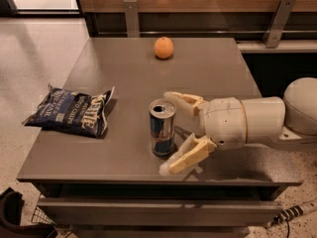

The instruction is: Move redbull can near orange

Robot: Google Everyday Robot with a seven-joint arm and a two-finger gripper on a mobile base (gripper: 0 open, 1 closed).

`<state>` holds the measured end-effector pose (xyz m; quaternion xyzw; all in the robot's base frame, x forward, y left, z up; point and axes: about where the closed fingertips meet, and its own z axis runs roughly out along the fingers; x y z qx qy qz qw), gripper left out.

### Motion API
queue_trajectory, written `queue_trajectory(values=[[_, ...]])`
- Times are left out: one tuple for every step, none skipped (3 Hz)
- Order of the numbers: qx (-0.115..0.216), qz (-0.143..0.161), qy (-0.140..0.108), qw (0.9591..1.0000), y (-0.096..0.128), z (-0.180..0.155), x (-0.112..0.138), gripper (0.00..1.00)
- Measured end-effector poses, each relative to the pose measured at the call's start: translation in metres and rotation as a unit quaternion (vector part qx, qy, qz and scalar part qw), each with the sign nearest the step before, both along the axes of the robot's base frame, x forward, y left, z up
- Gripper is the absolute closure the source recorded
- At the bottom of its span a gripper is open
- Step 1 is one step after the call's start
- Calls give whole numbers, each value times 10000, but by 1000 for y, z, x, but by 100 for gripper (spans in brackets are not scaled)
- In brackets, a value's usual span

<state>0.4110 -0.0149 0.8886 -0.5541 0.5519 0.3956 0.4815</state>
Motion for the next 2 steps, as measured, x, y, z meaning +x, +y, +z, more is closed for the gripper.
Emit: queue_trajectory(values=[[-6,21,-7,10000,2,1,-1,34],[-13,42,-14,10000,4,1,-2,58]])
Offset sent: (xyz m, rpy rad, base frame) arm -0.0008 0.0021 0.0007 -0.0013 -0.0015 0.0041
